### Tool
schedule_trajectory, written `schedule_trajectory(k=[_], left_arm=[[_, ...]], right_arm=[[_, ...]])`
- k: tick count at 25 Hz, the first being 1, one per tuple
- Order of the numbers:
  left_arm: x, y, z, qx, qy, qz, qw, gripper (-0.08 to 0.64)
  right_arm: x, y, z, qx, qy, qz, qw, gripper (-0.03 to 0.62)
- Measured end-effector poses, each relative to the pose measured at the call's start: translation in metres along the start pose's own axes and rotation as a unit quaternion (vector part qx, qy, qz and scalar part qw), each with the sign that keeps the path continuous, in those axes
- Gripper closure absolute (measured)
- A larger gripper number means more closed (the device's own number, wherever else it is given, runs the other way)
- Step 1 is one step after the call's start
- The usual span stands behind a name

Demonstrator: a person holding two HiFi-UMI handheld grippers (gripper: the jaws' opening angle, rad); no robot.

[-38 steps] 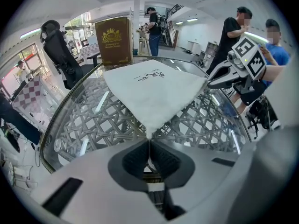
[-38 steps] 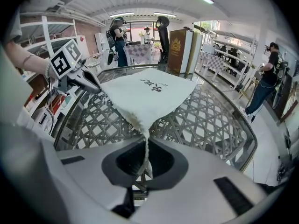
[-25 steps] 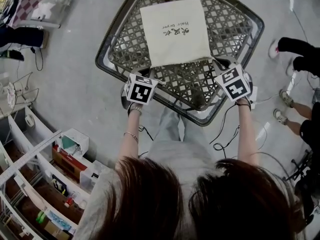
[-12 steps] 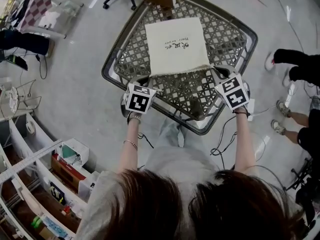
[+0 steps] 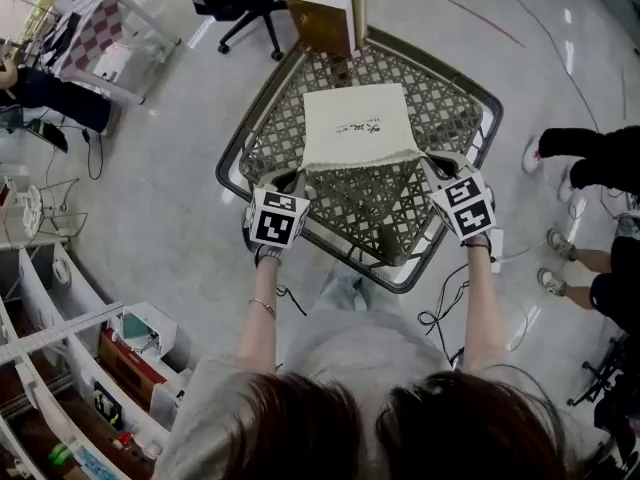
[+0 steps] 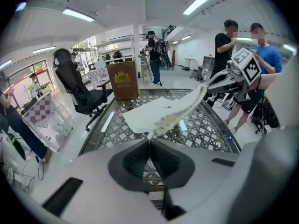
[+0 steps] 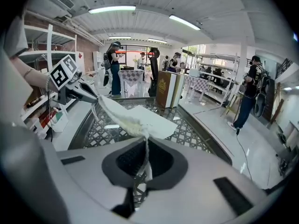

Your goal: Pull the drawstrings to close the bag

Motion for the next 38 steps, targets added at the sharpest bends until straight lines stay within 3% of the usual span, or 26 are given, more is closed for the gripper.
schedule_trajectory(k=[14,25,38], left_arm=[[0.038,0.018,0.047,0.036,-0.077,-0.019,0.9962,0.532],[0.074,0.030,0.085,0.059,-0.132,-0.039,0.9887,0.532],[0.097,0.033,0.120,0.080,-0.170,-0.062,0.9803,0.531]], right_arm=[[0.031,-0.010,0.042,-0.044,-0.052,0.012,0.998,0.568],[0.059,-0.020,0.085,-0.083,-0.087,0.012,0.993,0.568],[0.079,-0.027,0.118,-0.112,-0.123,0.014,0.986,0.568]])
Point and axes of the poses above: the fingertips, and each gripper's own axes: z backward along the fingers, y to its left, x out of its top, the point moved 8 cm from there along z, backward along the fingers, and after that the axes turned 15 degrees about y, right-handed, at the moved point
